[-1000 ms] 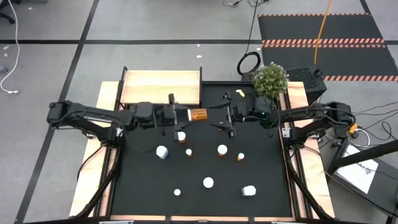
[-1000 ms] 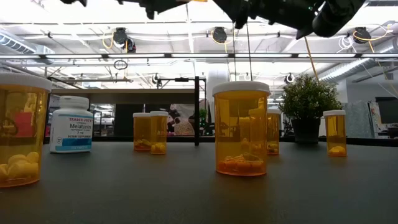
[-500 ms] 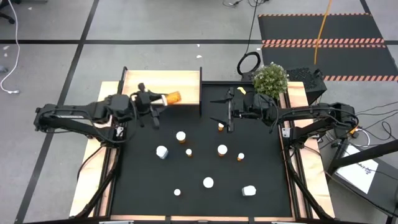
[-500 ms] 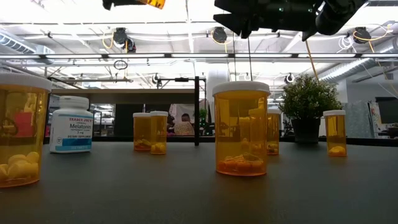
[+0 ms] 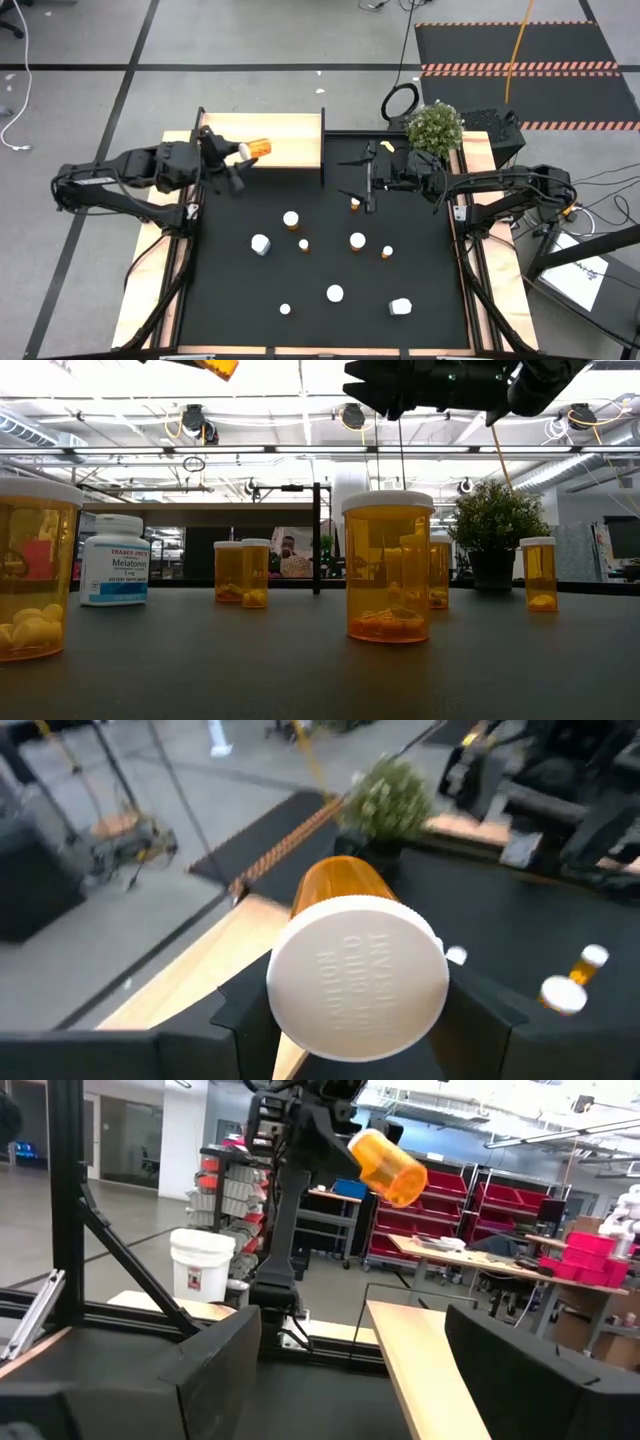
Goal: Pick and place medicine bottles onto shelf by color
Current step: Put the large orange pill bottle on the shelf
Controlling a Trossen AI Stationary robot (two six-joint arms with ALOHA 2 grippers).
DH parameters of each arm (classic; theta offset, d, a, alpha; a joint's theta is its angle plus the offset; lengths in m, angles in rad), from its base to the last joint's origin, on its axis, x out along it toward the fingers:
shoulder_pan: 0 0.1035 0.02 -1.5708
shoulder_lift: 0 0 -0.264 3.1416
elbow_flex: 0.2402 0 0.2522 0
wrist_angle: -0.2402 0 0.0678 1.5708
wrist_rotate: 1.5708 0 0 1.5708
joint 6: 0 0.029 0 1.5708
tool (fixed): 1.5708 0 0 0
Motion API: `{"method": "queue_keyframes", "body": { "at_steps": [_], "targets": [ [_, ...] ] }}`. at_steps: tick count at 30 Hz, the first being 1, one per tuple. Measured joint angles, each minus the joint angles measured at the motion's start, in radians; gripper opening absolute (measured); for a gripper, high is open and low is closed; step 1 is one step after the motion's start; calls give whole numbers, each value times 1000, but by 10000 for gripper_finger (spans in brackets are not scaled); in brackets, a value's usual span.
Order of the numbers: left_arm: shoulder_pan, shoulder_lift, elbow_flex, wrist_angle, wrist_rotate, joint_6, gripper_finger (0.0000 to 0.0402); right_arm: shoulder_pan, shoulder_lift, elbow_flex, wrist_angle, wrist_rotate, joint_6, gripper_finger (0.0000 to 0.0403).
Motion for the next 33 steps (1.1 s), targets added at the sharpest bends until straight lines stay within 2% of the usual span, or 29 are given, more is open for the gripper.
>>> {"method": "queue_keyframes", "body": {
  "at_steps": [4,9,13,20,28,33],
  "targets": [
    [23,0,33,-98,-2,-60,219,-1,0,0,-1,0,-10,311],
    [58,-1,36,-161,-12,-93,212,-1,0,0,-5,0,-20,311],
    [86,-1,36,-180,-12,-106,206,-1,0,0,-5,0,-20,311],
    [140,-1,36,-206,-11,-108,220,-1,0,0,-5,0,-25,311],
    [210,-1,36,-259,-8,-116,206,-1,0,0,-5,1,-56,311],
    [252,-1,36,-285,11,-130,221,-14,0,0,19,1,-101,311]
  ]
}}
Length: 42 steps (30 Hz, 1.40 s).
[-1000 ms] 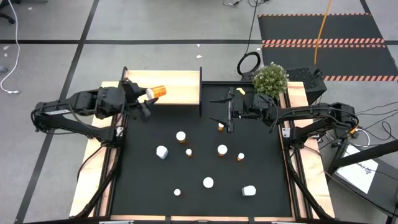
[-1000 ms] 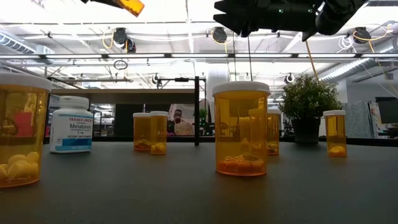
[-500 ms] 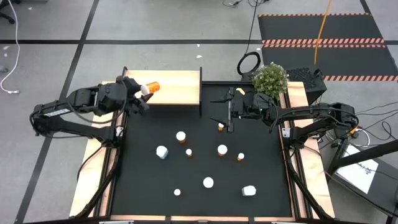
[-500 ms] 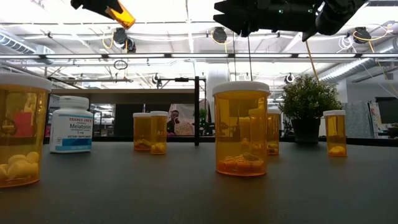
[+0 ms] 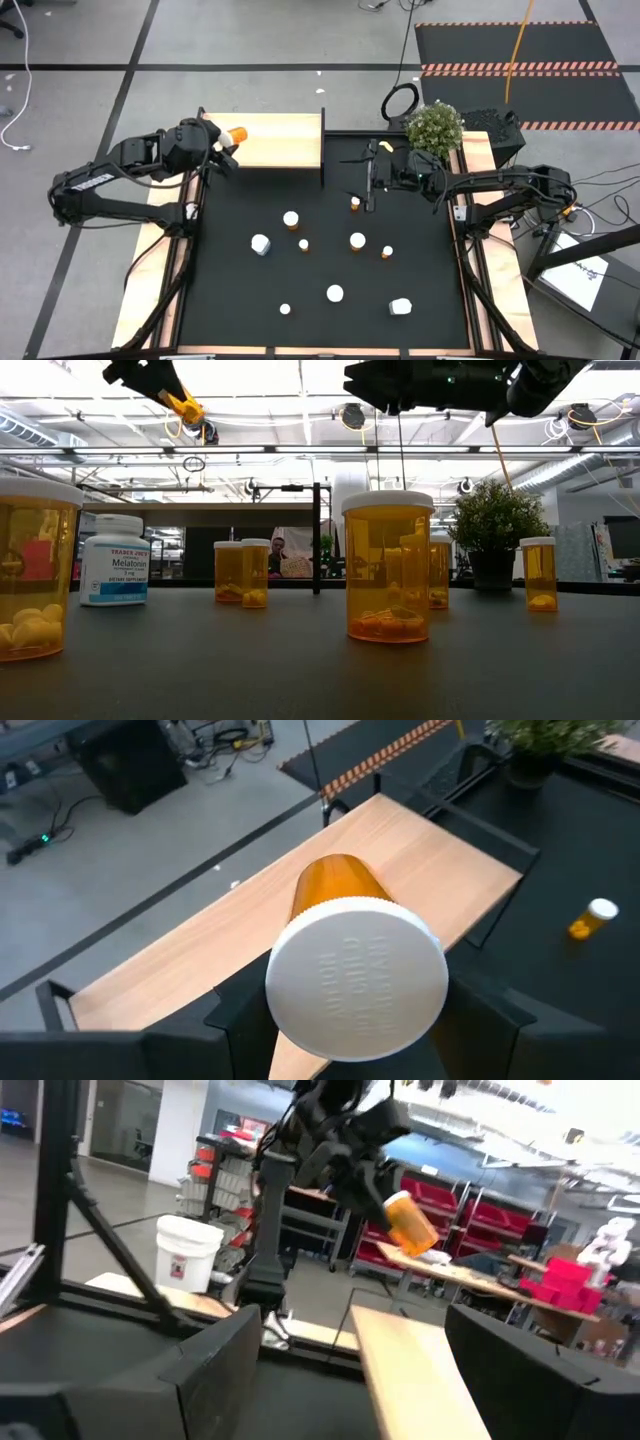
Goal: Pick and place medicine bottles onto shelf by color
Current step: Put the large orange pill bottle on the shelf
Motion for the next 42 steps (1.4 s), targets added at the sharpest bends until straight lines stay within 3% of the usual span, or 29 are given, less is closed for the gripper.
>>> {"method": "queue_keyframes", "body": {
  "at_steps": [18,42],
  "targets": [
    [216,20,0,-64,3,-23,214,-59,0,0,13,-2,-2,311],
    [467,272,0,-79,64,-91,218,-59,0,0,-9,-6,3,311]
  ]
}}
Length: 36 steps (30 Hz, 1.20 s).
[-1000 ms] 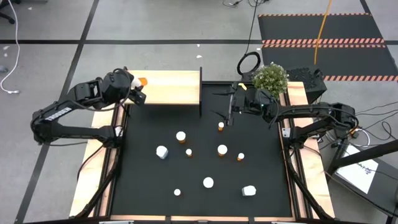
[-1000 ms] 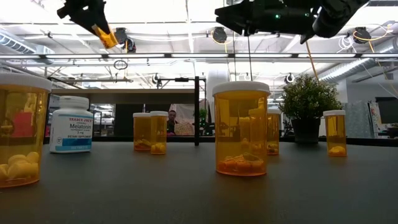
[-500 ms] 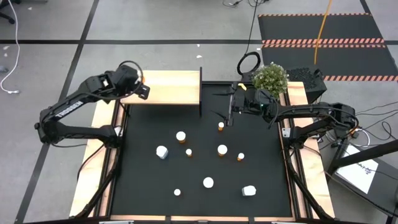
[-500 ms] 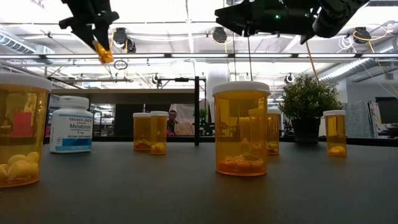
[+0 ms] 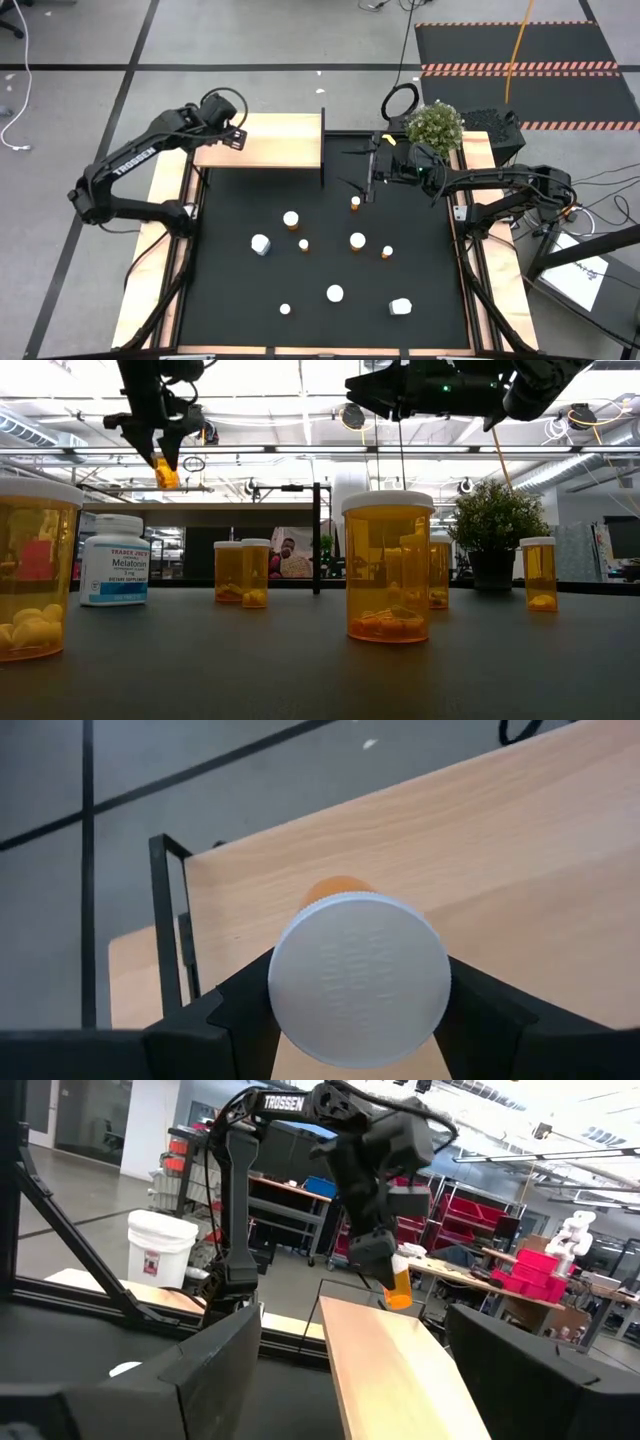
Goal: Pick and place medicine bottles onto shelf by color
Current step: Put the large orange pill bottle on the shelf
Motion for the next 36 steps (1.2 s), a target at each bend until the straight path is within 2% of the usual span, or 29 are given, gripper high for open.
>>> {"method": "queue_keyframes", "body": {
  "at_steps": [17,28,36],
  "targets": [
    [232,25,0,87,150,75,218,0,0,0,-1,0,-4,311],
    [267,146,-1,105,172,90,218,0,0,0,-23,1,-27,311],
    [297,147,4,113,193,91,218,-2,0,0,-28,2,-32,311]
  ]
}}
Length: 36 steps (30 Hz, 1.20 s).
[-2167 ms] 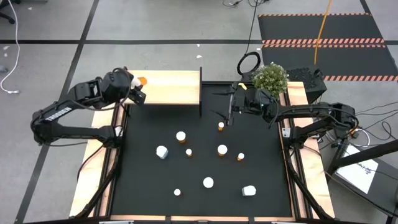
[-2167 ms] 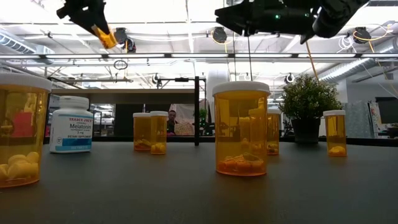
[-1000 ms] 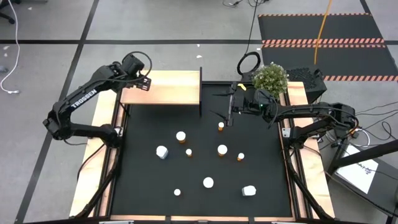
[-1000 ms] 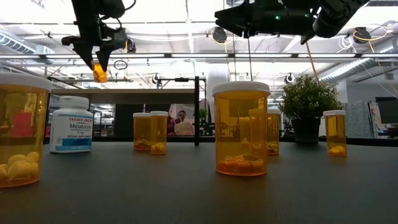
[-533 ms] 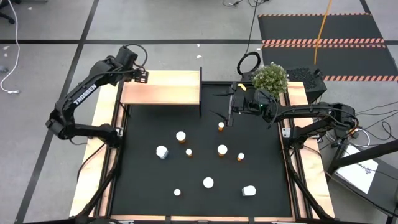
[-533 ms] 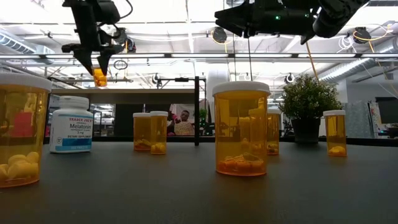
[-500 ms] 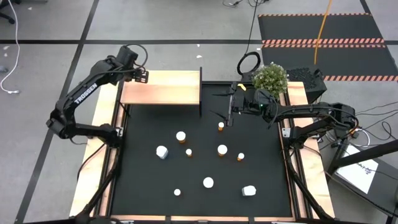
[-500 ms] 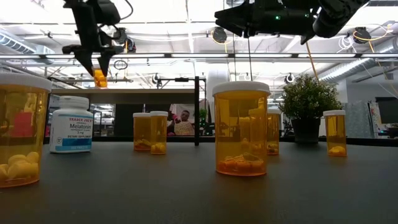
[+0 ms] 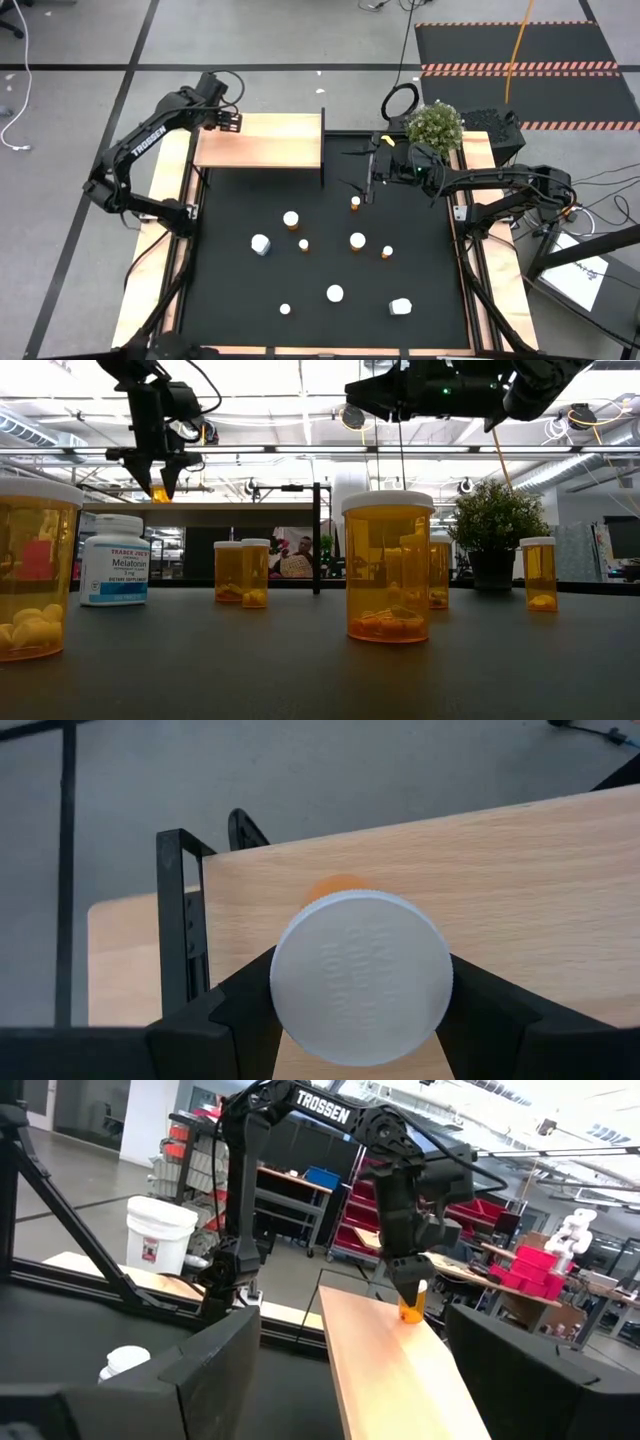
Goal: Pick and place medicine bottles onto shelf by color
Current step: Put the large orange pill bottle on the shelf
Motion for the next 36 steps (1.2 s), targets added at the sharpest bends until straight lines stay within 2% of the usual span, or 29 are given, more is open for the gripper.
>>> {"method": "queue_keyframes", "body": {
  "at_steps": [11,18,21,26,36],
  "targets": [
    [37,0,24,0,81,40,218,-25,0,0,-17,2,6,311],
    [82,22,119,-6,151,43,218,-25,0,0,-17,1,6,311],
    [98,61,170,-59,167,51,218,-25,0,0,-17,1,6,311],
    [97,126,215,-163,165,70,218,-25,0,0,-17,1,6,311],
    [99,154,218,-181,164,67,218,-25,0,0,-28,1,4,311]
  ]
}}
